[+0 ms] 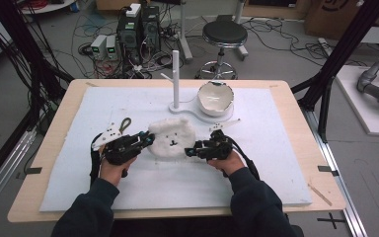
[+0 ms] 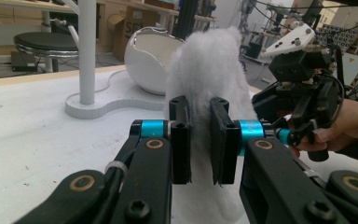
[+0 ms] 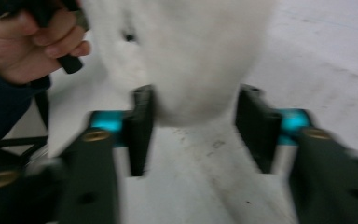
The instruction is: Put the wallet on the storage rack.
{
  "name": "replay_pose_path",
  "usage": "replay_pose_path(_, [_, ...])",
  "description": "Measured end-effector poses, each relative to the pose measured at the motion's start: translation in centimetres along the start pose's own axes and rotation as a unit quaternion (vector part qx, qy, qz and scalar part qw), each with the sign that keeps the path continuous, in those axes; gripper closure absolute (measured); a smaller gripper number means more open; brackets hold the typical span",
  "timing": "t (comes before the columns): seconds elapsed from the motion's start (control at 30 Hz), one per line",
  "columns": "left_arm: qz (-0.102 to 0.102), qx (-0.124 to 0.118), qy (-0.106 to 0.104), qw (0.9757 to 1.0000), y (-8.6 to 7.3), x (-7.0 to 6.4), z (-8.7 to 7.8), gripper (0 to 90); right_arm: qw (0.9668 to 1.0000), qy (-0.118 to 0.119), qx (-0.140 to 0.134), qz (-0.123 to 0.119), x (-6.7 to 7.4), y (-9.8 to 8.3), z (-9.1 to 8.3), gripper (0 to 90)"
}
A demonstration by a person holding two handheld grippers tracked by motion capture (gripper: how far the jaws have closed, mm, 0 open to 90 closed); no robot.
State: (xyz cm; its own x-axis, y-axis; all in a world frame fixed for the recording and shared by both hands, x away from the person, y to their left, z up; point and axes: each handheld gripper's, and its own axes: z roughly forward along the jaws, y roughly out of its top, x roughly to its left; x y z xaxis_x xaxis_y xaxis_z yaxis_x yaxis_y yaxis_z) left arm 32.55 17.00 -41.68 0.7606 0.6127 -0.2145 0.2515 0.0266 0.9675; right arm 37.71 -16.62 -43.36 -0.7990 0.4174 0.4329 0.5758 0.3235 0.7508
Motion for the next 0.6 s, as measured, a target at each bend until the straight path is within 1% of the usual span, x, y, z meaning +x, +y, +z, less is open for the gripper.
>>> replay_pose_path(0.03, [0.0, 0.0, 0.0, 1.0, 0.0, 0.0, 0.0, 79.8, 1.0, 0.0, 0.0, 0.0, 0.0, 0.0, 0.0, 56.7])
replay_pose_path(0.07, [0.001, 0.018, -0.002, 0.9998, -0.2, 0.0, 0.2, 79.8, 0.9999, -0.002, -0.008, -0.015, 0.2, 0.2, -0.2, 66.7])
replay_pose_path(0.1, [0.001, 0.018, -0.002, 0.9998, -0.2, 0.0, 0.2, 79.7, 0.9996, -0.01, -0.017, -0.02, 0.2, 0.3, -0.5, 69.5])
replay_pose_path(0.13, [-0.007, 0.044, -0.009, 0.999, -0.5, 0.0, 0.6, 79.7, 0.9993, -0.015, -0.03, -0.017, 0.1, 0.4, -1.0, 71.2])
replay_pose_path(0.17, [-0.007, 0.044, -0.009, 0.999, -0.5, 0.0, 0.6, 79.6, 0.9993, -0.015, -0.03, -0.017, 0.1, 0.4, -1.0, 71.2])
replay_pose_path(0.2, [-0.008, 0.081, -0.018, 0.9965, -0.9, -0.1, 1.1, 79.6, 0.9976, -0.024, -0.062, -0.018, 0.0, 0.6, -1.9, 73.2])
replay_pose_path(0.27, [0.0, 0.109, -0.026, 0.9937, -1.3, -0.5, 1.7, 79.9, 0.9949, -0.038, -0.088, -0.033, 0.1, 0.8, -2.6, 74.7])
replay_pose_path(0.3, [0.002, 0.118, -0.028, 0.9927, -1.5, -0.7, 1.9, 79.9, 0.9938, -0.046, -0.091, -0.043, 0.3, 0.8, -2.8, 75.3])
replay_pose_path(0.33, [0.005, 0.123, -0.028, 0.992, -1.5, -0.9, 2.0, 79.8, 0.9929, -0.054, -0.092, -0.053, 0.4, 0.9, -2.9, 75.8])
replay_pose_path(0.4, [0.005, 0.125, -0.029, 0.9917, -1.6, -0.9, 2.1, 79.2, 0.9917, -0.067, -0.086, -0.068, 0.6, 0.9, -3.1, 76.7])
replay_pose_path(0.47, [0.007, 0.137, -0.023, 0.9903, -1.6, -0.8, 2.1, 77.2, 0.9901, -0.077, -0.082, -0.084, 0.7, 1.0, -3.1, 77.1])
replay_pose_path(0.5, [0.007, 0.137, -0.023, 0.9903, -1.6, -0.8, 2.1, 74.1, 0.9886, -0.086, -0.081, -0.093, 0.9, 1.0, -3.2, 77.3])
replay_pose_path(0.53, [-0.001, 0.144, -0.015, 0.9894, -1.7, -0.6, 2.1, 71.2, 0.987, -0.092, -0.082, -0.103, 1.1, 1.1, -3.3, 77.4])
replay_pose_path(0.57, [-0.001, 0.144, -0.015, 0.9894, -1.7, -0.6, 2.1, 68.0, 0.9851, -0.099, -0.083, -0.113, 1.2, 1.1, -3.4, 77.5])
replay_pose_path(0.6, [-0.011, 0.142, -0.008, 0.9898, -1.7, -0.4, 2.0, 64.7, 0.9826, -0.108, -0.084, -0.126, 1.4, 1.2, -3.6, 77.6])
